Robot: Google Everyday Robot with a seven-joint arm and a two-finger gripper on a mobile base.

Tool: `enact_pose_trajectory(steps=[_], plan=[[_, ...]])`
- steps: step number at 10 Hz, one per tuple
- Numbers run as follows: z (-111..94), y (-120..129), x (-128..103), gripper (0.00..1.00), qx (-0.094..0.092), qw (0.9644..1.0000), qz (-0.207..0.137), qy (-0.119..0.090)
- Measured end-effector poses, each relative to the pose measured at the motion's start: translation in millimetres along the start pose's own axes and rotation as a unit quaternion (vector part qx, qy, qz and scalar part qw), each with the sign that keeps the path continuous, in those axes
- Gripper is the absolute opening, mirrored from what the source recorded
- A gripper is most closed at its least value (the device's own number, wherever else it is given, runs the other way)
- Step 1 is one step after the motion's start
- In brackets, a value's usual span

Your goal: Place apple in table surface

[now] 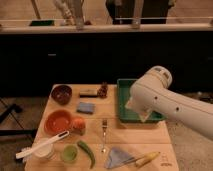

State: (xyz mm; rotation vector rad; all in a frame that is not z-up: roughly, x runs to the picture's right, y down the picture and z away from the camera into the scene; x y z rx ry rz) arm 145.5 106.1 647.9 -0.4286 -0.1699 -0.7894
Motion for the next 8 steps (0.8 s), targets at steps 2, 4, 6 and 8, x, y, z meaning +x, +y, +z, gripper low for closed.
enact_pose_trajectory(steps=[2, 4, 6, 8], plan=[[1.4, -0.6, 0.1, 0.62, 0.004, 1.0000, -0.001, -0.001], [8.5, -20.3, -7.3, 0.62, 0.013, 0.9995, -0.027, -0.008], [13.8, -49.2, -23.7, 0.62, 0.020, 0.9980, -0.058, -0.016], [19.7, -85.0, -47.5, 0.62, 0.026, 0.9942, -0.101, -0.027]])
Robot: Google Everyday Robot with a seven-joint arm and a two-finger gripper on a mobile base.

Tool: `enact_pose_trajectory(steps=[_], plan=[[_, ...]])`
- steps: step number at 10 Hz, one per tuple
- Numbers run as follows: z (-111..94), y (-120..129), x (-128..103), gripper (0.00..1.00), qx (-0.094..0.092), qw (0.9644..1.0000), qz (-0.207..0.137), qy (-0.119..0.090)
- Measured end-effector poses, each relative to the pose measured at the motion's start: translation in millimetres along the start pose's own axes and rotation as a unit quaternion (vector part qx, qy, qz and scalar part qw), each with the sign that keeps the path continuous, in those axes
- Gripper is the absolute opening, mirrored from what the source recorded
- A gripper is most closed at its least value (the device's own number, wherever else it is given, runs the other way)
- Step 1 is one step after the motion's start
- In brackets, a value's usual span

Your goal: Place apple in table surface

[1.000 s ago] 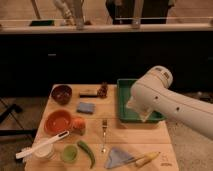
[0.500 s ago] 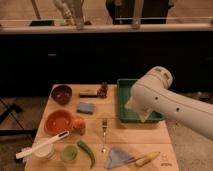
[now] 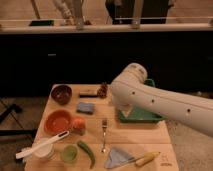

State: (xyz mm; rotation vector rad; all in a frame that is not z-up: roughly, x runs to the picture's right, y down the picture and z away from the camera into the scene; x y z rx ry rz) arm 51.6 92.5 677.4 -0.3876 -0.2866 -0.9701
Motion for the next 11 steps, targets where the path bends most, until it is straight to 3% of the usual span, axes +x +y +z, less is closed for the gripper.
enact_pose_trajectory(steps=[3, 6, 10, 11], plan=[[11.8, -40.3, -15.9, 0.62, 0.007, 0.9981, -0.057, -0.023], [29.5, -74.6, -37.8, 0.62, -0.001, 0.9932, -0.108, -0.043], [42.5, -104.7, -65.1, 0.62, -0.010, 0.9858, -0.160, -0.050], [42.7, -100.9, -63.3, 0.62, -0.016, 0.9861, -0.158, -0.049]])
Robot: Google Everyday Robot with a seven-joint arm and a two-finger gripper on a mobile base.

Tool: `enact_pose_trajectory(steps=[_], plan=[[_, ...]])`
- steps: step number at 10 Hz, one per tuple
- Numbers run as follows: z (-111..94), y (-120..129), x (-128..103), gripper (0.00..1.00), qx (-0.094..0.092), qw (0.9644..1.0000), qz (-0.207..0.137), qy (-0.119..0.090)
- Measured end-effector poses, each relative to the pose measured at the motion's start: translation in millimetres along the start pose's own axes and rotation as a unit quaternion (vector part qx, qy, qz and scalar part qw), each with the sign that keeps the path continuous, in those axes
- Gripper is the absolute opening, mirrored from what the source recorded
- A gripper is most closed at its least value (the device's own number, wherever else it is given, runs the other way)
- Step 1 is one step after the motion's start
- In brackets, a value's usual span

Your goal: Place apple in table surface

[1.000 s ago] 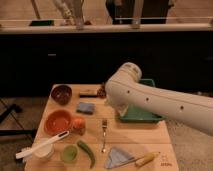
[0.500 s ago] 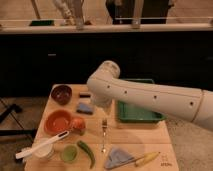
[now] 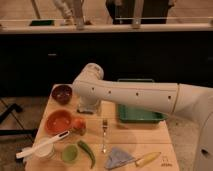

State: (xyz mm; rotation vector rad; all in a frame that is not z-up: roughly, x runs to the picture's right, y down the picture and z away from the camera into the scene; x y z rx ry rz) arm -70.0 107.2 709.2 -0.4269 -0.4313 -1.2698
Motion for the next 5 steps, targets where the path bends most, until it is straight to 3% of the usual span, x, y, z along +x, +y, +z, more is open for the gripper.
enact_pose_trajectory(steps=[5], plan=[[0.2, 0.9, 0.8, 0.62, 0.002, 1.0000, 0.002, 0.000]])
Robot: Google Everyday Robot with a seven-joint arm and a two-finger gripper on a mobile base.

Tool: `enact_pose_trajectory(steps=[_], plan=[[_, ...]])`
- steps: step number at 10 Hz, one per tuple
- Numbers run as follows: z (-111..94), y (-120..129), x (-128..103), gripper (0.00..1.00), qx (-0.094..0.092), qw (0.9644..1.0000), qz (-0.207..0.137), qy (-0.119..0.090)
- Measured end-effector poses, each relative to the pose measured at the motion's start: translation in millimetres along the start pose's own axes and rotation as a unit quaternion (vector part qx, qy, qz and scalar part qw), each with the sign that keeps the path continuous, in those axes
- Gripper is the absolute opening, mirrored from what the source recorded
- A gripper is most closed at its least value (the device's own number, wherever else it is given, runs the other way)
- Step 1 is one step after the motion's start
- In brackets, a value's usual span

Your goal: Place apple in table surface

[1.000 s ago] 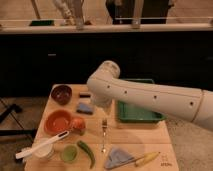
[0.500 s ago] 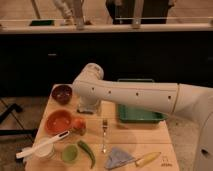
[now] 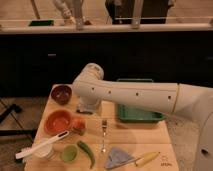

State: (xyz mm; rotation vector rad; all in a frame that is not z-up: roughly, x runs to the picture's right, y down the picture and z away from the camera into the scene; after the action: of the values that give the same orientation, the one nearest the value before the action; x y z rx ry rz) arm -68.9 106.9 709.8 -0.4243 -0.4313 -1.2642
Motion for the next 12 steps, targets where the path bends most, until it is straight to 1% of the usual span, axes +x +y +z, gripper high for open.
enact_pose_trajectory(steps=[2, 4, 6, 7, 9, 10, 12], plan=[[-1.6, -6.7, 1.2, 0.62, 0.007, 0.9998, -0.016, -0.004], [-3.1, -32.5, -1.8, 0.62, 0.022, 0.9986, -0.046, -0.014], [-2.6, -62.6, -7.6, 0.62, 0.039, 0.9956, -0.077, -0.037], [-1.6, -73.9, -11.6, 0.62, 0.044, 0.9935, -0.089, -0.055], [4.1, -78.1, -14.4, 0.62, 0.040, 0.9914, -0.094, -0.082], [11.3, -83.0, -17.9, 0.62, 0.036, 0.9897, -0.095, -0.101], [24.6, -86.8, -23.1, 0.62, 0.026, 0.9869, -0.093, -0.129]])
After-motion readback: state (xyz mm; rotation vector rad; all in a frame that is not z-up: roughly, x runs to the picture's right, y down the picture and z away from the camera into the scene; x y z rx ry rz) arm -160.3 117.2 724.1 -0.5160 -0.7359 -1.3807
